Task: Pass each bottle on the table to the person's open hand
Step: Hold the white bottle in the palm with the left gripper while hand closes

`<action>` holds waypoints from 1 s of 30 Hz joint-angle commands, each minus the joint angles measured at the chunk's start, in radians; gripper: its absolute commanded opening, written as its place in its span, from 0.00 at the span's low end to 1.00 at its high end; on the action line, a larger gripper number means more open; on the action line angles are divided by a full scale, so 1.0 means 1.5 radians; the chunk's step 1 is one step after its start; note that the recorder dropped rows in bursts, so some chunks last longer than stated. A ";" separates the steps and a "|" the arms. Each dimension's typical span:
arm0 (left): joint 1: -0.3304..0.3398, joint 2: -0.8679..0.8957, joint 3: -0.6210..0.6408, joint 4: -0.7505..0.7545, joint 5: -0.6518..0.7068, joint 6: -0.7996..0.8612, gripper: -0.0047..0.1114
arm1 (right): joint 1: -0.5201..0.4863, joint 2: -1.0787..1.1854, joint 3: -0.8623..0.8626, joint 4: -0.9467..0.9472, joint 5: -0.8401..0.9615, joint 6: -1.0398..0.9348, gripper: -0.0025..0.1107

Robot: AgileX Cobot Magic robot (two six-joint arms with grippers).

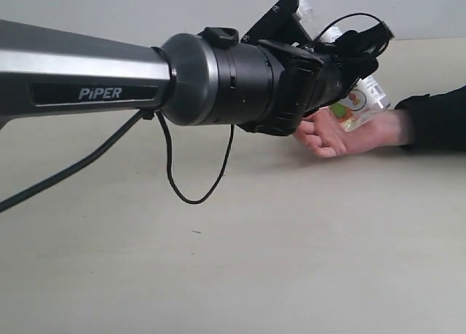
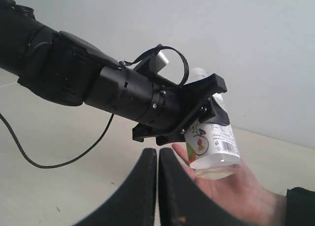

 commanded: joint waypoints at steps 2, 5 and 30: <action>-0.053 -0.007 -0.030 -0.003 -0.191 0.121 0.04 | 0.001 -0.002 0.001 0.002 -0.003 -0.001 0.04; -0.056 -0.007 -0.045 -0.003 -0.169 0.119 0.04 | 0.001 -0.002 0.001 0.002 -0.003 -0.001 0.04; -0.079 0.008 -0.021 -0.003 -0.176 0.054 0.04 | 0.001 -0.002 0.001 0.002 -0.003 -0.001 0.04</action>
